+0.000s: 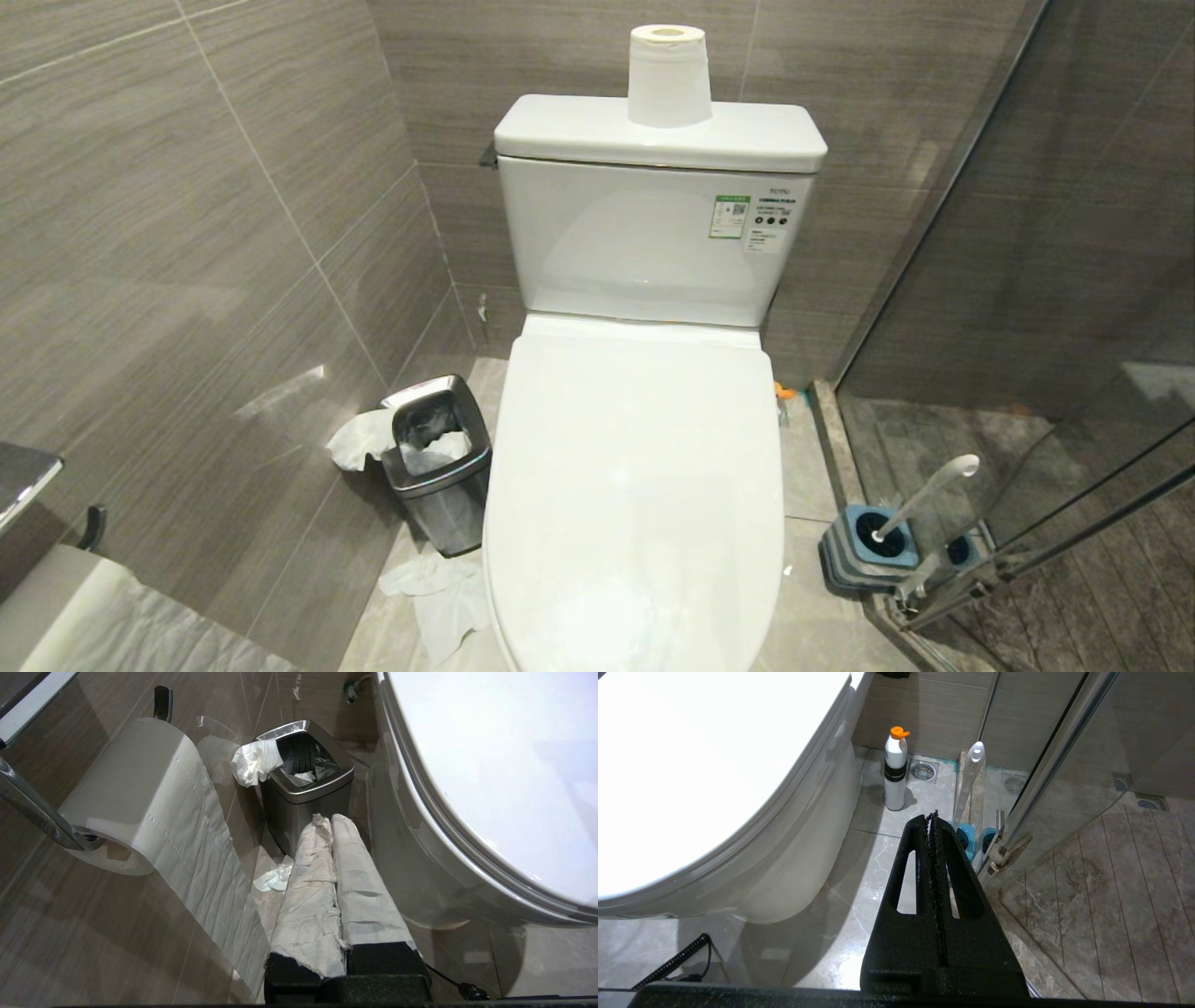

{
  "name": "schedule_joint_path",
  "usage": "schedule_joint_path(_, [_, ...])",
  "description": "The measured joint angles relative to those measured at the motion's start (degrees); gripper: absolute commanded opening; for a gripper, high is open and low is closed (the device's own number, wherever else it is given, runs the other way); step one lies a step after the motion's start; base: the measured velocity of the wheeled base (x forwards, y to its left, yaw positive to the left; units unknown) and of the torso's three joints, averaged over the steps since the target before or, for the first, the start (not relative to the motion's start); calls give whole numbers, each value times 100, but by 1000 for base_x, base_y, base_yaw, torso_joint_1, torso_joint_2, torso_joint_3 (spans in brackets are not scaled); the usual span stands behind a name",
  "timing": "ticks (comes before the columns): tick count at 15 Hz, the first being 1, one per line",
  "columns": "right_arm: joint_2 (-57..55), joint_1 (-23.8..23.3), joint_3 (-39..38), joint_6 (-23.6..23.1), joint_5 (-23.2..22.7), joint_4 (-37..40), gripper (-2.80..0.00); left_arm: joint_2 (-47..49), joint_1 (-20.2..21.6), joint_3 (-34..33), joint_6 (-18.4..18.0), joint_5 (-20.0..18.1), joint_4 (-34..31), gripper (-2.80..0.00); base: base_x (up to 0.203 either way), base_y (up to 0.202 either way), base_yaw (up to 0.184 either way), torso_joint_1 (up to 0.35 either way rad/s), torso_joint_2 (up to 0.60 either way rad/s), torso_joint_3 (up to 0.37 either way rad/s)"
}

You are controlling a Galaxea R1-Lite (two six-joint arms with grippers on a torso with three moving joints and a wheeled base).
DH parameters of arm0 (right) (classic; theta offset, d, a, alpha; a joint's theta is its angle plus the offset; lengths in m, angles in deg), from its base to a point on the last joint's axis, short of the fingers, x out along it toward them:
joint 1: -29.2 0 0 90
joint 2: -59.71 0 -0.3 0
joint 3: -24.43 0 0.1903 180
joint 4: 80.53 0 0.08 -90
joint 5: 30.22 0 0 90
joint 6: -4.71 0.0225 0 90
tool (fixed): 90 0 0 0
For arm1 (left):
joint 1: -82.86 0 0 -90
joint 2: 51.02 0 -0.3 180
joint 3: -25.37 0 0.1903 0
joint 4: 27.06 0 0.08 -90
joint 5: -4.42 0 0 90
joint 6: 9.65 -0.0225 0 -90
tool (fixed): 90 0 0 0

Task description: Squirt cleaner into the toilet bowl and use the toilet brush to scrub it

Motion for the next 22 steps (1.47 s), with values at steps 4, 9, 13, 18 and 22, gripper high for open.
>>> schedule_joint_path(4, [0, 2, 0, -2, 2, 0, -280, 2, 0, 0, 2, 2, -2, -280, 0, 0, 0, 0, 0, 0])
schedule_joint_path(9, [0, 2, 0, -2, 2, 0, -280, 2, 0, 0, 2, 2, -2, -280, 0, 0, 0, 0, 0, 0])
schedule_joint_path(13, [0, 2, -2, -2, 2, 0, -280, 2, 0, 0, 1, 0, -2, -280, 0, 0, 0, 0, 0, 0])
schedule_joint_path(18, [0, 2, -7, -2, 0, 0, -280, 2, 0, 0, -1, 2, -2, -280, 0, 0, 0, 0, 0, 0])
schedule_joint_path(22, [0, 0, -7, 7, 10, -2, -280, 2, 0, 0, 0, 2, -1, -280, 0, 0, 0, 0, 0, 0])
